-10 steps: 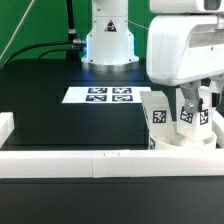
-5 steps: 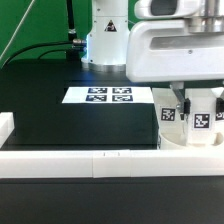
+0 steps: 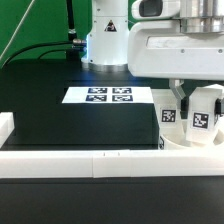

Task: Assemble stool

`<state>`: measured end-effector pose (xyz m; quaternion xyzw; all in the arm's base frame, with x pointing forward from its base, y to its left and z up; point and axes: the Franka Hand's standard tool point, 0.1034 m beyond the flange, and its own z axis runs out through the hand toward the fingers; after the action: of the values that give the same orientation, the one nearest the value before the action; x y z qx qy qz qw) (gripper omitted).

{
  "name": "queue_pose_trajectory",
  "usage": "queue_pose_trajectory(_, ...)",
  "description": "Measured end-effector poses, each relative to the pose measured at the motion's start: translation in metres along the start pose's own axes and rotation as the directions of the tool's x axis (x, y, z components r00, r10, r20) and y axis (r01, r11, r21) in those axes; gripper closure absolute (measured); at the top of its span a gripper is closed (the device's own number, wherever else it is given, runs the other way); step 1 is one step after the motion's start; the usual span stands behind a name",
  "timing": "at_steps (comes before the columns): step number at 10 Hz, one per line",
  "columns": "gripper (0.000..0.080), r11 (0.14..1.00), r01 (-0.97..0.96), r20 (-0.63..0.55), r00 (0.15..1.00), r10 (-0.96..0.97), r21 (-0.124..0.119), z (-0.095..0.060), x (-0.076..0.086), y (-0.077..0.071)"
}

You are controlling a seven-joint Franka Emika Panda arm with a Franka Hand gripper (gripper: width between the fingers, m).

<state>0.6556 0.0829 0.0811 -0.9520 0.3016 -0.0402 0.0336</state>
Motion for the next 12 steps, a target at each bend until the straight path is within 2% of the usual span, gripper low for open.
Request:
queue_pose_trajectory(2,0.0463,0.963,-0.268,-0.01,0.963,0.268,0.002,0.0,-0.002,0.003)
queue_pose_trajectory(3,0.0463,0.916,-0.402,-0.005,0.916,0.402,0.021,0.0,-0.003,0.006)
queue_pose_trajectory(4,0.0463,0.817,-0.575,0.016,0.818,0.575,0.037,0.0,-0.004,0.009)
queue_pose_trajectory(6,0.0463,0.586,-0.809,0.057,0.587,0.807,0.037,0.001,-0.009,0.009)
queue_pose_trajectory(7,0.0463,0.499,-0.866,0.063,0.5,0.864,0.039,0.002,-0.013,0.006)
queue_pose_trajectory(8,0.0463,0.479,-0.877,0.066,0.481,0.874,0.037,0.002,-0.014,0.005)
queue_pose_trajectory(9,0.0463,0.407,-0.913,0.073,0.408,0.91,0.03,0.003,-0.016,0.002)
queue_pose_trajectory(10,0.0463,0.379,-0.925,0.074,0.38,0.922,0.027,0.003,-0.018,0.001)
queue_pose_trajectory(11,0.0463,0.386,-0.922,0.073,0.387,0.919,0.028,0.003,-0.017,0.001)
queue_pose_trajectory(12,0.034,0.412,-0.911,0.072,0.413,0.908,0.029,0.003,-0.018,0.001)
